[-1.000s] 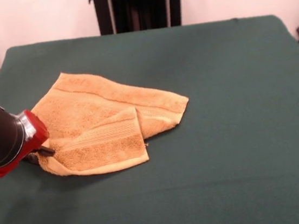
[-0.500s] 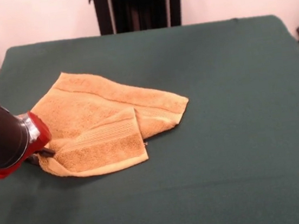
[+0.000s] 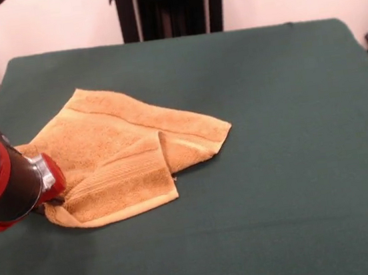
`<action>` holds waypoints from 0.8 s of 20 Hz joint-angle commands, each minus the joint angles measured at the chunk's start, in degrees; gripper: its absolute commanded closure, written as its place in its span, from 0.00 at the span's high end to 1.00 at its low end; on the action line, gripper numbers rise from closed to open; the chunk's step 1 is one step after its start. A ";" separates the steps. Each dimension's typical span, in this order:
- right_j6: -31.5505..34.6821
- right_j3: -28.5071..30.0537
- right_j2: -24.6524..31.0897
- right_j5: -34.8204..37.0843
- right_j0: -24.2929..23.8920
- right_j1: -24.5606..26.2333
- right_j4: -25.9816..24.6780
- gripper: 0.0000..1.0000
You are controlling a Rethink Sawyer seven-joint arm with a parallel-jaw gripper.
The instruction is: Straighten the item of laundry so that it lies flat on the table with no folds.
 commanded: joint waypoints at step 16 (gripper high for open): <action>-15.80 -5.33 40.80 -3.68 -1.11 5.34 -42.08 0.00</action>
